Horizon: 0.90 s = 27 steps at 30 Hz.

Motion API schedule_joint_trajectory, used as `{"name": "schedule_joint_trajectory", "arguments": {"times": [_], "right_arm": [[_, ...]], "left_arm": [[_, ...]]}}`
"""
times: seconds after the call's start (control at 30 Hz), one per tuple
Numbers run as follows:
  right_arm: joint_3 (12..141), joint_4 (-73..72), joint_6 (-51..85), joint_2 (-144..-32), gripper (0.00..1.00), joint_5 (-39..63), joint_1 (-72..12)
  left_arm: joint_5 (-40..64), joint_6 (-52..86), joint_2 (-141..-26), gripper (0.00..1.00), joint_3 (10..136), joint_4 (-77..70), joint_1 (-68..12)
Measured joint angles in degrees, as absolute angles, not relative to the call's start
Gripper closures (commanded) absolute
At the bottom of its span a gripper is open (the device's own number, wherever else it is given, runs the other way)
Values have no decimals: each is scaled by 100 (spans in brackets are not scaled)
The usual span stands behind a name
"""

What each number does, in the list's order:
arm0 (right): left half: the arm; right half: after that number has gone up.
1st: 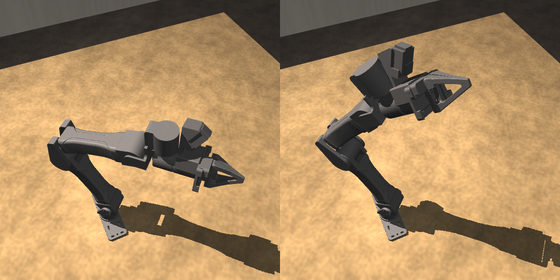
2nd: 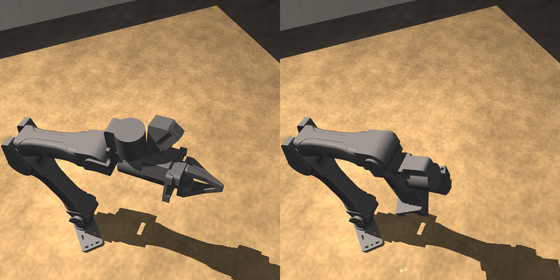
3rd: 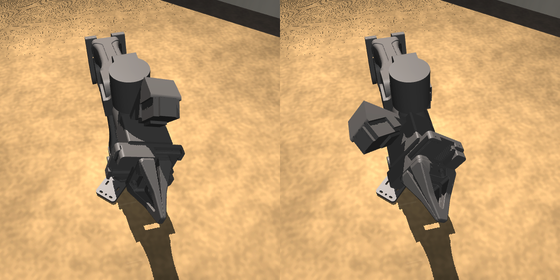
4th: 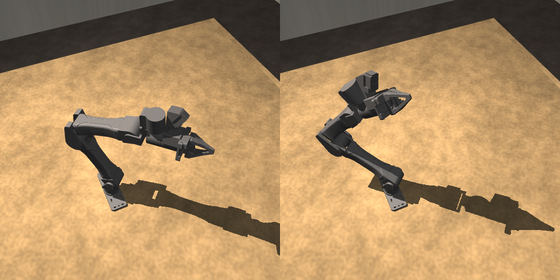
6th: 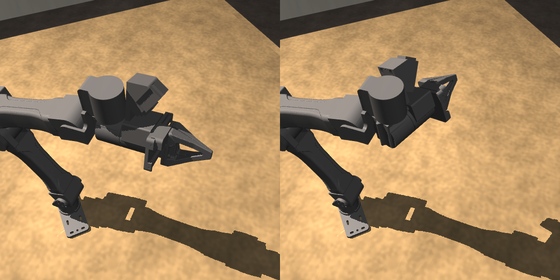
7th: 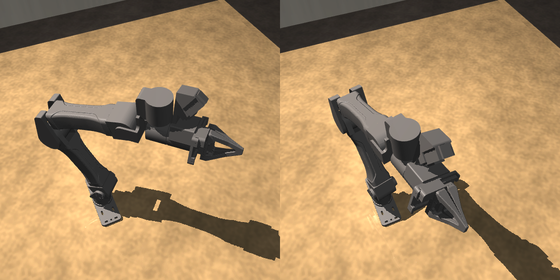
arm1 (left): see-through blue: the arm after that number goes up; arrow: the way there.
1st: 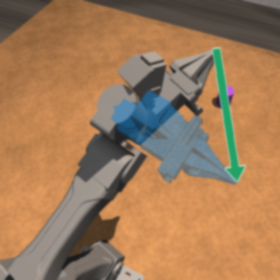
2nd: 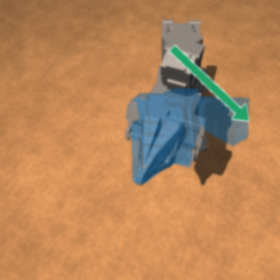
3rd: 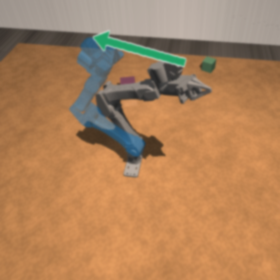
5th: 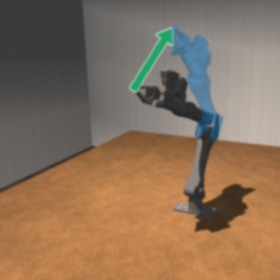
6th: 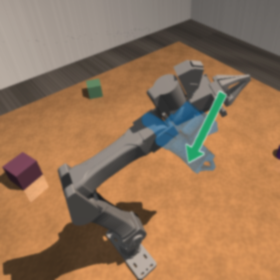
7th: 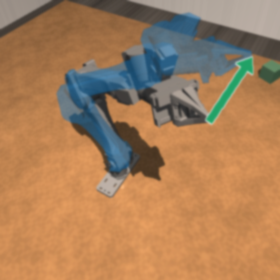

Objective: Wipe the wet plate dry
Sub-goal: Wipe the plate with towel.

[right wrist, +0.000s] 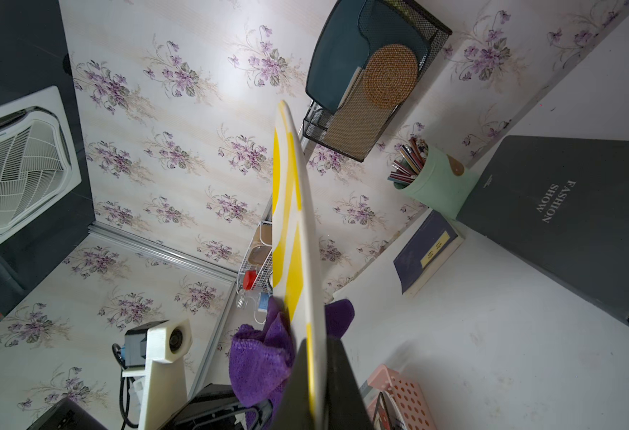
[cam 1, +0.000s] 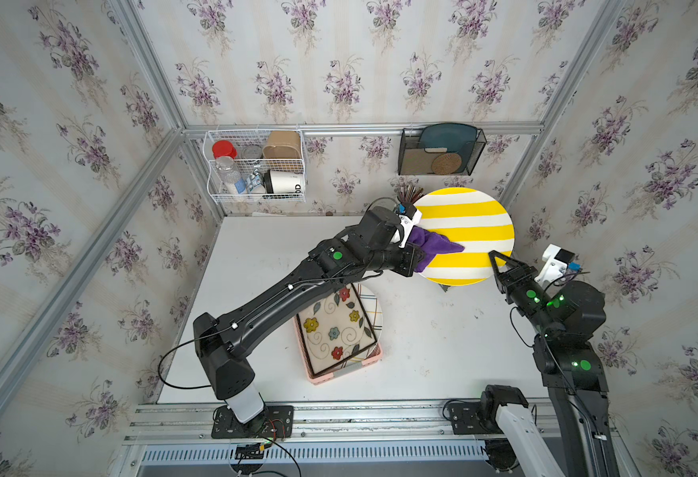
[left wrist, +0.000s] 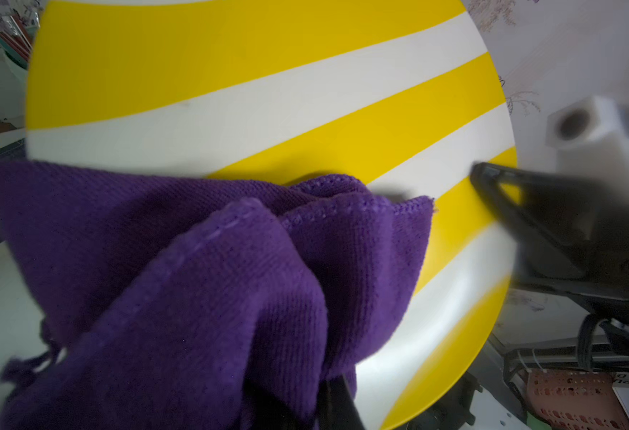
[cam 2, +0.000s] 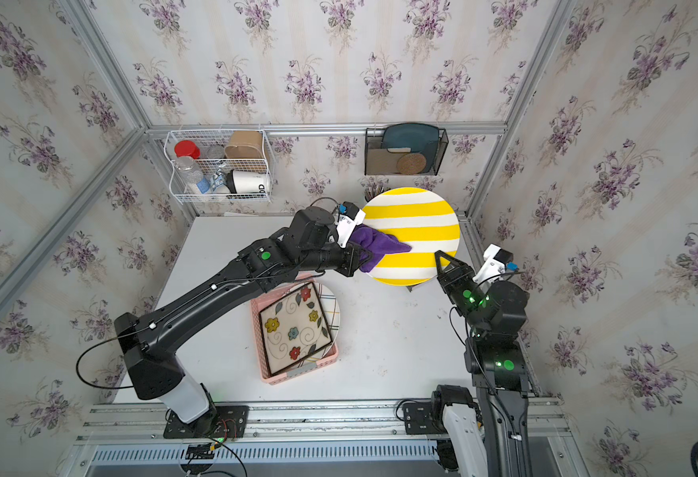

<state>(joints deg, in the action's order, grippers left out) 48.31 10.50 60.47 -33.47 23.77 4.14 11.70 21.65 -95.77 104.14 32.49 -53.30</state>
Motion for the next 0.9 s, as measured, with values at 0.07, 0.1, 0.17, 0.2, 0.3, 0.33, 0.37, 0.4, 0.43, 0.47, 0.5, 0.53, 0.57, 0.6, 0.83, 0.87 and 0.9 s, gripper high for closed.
{"name": "schedule_joint_trajectory", "arguments": {"times": [0.07,0.1,0.17,0.2,0.3,0.33,0.37,0.4,0.43,0.47,0.5,0.53,0.57,0.6,0.83,0.87,0.9], "right_arm": [[4831,775,6097,-3500,100,2477,412],[4831,611,6158,-3601,100,2512,410],[4831,318,6254,-3802,100,2600,370],[4860,287,6254,-3883,100,2674,344],[5037,285,6213,-3986,100,2722,331],[5094,272,6211,-3977,100,2722,322],[5122,237,6193,-3942,100,2716,316],[5122,174,6195,-3907,100,2709,307],[5120,110,6211,-3905,100,2716,303],[5116,8,6241,-3935,100,2731,298],[5113,-121,6263,-4016,100,2735,272],[5113,-237,6267,-4104,100,2707,209],[5111,-309,6270,-4204,100,2611,62],[5103,-305,6248,-4278,100,2517,-115],[5013,-314,6294,-4219,100,2211,-626],[4987,-307,6292,-4169,100,2147,-628],[4956,-311,6287,-4143,100,2080,-631]], "left_arm": [[1339,2115,-9581,100,10462,3201,-5393],[1461,2110,-9638,100,10532,3142,-5463],[1745,2110,-9854,100,10733,3026,-5660],[1872,2112,-9972,100,10838,2980,-5732],[1861,2130,-9915,100,10794,2851,-5699],[1800,2128,-9784,100,10665,2762,-5658],[1745,2130,-9603,100,10495,2718,-5588],[1695,2137,-9426,100,10339,2709,-5487],[1638,2200,-9295,100,10241,2711,-5384],[1619,2237,-9271,100,10228,2703,-5315],[1608,2241,-9319,100,10304,2692,-5295],[1533,2244,-9450,100,10457,2694,-5332],[1551,2252,-9627,100,10654,2696,-5404],[1603,2255,-9839,100,10886,2716,-5487],[1487,2255,-10022,100,11312,2877,-5513],[1372,2283,-9810,100,11072,2853,-5343],[1262,2370,-9620,100,10838,2827,-5168]]}}
